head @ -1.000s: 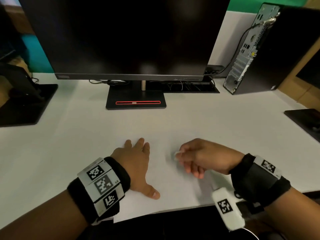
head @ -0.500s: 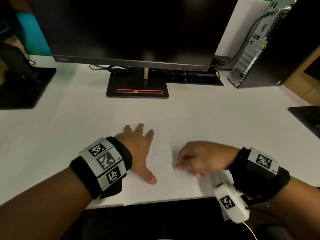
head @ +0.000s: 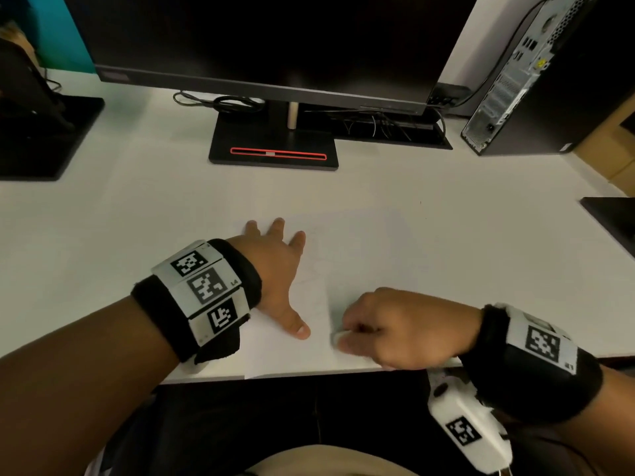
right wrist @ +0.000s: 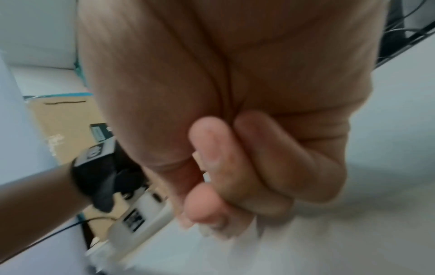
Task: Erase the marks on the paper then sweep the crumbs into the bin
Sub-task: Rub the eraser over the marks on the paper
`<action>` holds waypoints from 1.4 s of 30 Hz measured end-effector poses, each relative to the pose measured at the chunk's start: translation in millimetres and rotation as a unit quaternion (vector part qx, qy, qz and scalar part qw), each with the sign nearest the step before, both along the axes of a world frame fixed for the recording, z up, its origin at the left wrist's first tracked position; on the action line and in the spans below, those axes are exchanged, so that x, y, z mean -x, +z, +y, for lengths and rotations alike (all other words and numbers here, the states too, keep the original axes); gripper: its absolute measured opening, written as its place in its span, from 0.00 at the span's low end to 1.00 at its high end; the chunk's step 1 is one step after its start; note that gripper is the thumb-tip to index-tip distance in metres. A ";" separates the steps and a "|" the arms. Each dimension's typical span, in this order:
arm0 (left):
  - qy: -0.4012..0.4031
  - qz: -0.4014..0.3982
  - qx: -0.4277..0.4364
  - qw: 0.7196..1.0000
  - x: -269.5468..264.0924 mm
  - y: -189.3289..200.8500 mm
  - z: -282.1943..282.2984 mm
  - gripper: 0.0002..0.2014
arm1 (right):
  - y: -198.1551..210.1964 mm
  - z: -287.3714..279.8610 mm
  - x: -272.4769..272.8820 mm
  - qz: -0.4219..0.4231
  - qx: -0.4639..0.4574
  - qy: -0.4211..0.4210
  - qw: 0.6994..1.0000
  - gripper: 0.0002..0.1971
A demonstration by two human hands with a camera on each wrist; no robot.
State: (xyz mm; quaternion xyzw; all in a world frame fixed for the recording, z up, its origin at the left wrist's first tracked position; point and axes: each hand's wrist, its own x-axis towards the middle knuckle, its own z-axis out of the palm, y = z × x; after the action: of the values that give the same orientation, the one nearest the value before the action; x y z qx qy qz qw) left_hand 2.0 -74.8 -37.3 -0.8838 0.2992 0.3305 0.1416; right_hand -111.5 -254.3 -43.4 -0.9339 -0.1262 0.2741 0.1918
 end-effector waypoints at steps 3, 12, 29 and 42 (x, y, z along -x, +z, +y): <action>0.000 -0.001 0.000 1.000 0.1 -0.4 -0.2 0.74 | 0.9 -12.1 -12.4 -0.014 0.004 -0.053 0.998 0.23; 0.004 0.002 -0.006 1.000 -0.1 -0.7 -1.1 0.74 | 2.0 -11.8 -20.2 -0.021 0.006 -0.053 0.998 0.22; 0.005 0.005 -0.012 1.000 0.4 2.0 -1.3 0.74 | 2.4 -8.6 -26.0 -0.004 -0.006 -0.058 0.998 0.23; 0.004 0.009 -0.007 1.000 0.2 1.2 -0.8 0.74 | -0.7 -15.9 -40.7 0.032 -0.027 -0.110 0.993 0.23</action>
State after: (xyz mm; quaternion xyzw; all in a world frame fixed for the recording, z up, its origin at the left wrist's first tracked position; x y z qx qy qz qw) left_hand 1.7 -75.6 -36.1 -0.8811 0.2946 0.3410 0.1435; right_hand -70.8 -270.3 -44.1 -0.9274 -0.0238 0.2778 0.2495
